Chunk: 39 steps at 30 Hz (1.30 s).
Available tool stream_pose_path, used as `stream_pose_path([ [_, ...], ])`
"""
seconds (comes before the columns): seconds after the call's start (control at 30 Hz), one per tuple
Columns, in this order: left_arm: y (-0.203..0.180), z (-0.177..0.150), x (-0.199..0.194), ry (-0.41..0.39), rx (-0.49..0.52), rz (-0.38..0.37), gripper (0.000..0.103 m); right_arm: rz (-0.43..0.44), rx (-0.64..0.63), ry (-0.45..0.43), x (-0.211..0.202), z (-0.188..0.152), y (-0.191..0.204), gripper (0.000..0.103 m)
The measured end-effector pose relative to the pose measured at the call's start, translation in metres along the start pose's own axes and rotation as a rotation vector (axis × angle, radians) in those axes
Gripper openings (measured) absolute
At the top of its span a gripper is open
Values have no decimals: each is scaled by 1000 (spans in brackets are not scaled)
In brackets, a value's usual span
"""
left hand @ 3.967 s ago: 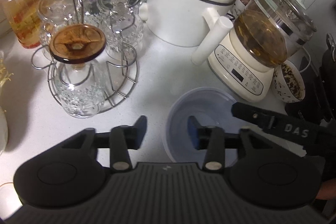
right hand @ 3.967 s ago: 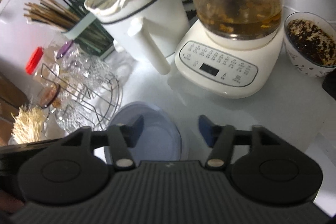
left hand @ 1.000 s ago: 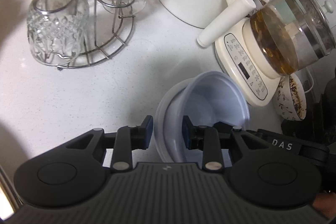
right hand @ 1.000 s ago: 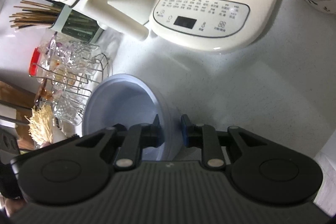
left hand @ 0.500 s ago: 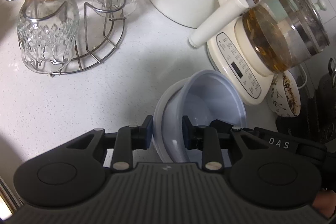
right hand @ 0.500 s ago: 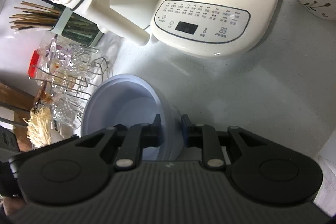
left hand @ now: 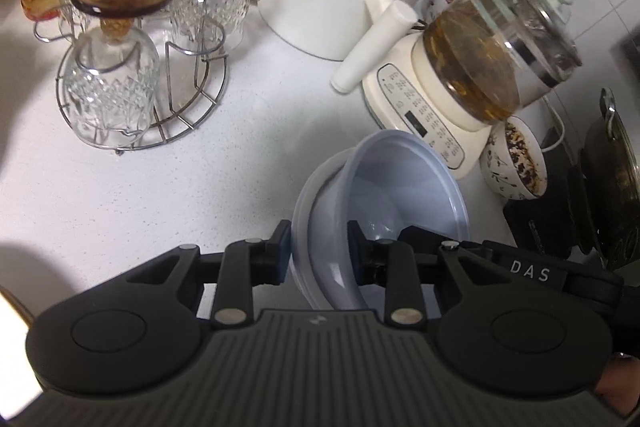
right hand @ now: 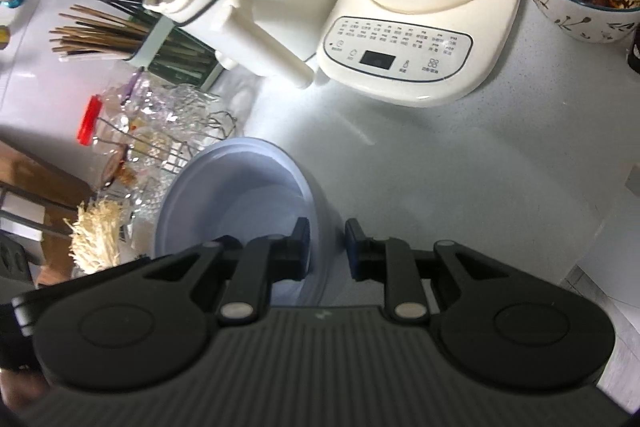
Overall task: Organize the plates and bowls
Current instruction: 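Lift the nested bowls with both grippers away from the kettle base, then carry the nested bowls with both grippers over the plate stack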
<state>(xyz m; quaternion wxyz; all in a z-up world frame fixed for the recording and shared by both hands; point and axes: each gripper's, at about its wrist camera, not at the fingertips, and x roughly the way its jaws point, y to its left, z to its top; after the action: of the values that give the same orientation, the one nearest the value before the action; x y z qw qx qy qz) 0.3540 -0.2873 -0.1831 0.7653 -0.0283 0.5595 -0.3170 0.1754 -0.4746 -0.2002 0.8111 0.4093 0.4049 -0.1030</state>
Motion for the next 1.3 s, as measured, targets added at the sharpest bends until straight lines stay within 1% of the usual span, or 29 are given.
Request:
stream_pose_path([
  [0.33,-7,-3,-42,-28,22,-8,33,14,-32,-44,-31,-10,22,22],
  [0.57,-11,-8,-70,-67,49,-10,33,29,-50,-74,-48,-17,38,22],
  [0.83,0,-15,-95,-101,35,-10,33,46,-82,-90,-55,-28,58,22],
  [1.1,19,-23,-119,-132,6,-7,33,68,-123,-86,-57,-40,80,22],
  [1.3,34,-29,-136,-163,-20,9,33,85,-159,-72,-54,-45,98,22],
])
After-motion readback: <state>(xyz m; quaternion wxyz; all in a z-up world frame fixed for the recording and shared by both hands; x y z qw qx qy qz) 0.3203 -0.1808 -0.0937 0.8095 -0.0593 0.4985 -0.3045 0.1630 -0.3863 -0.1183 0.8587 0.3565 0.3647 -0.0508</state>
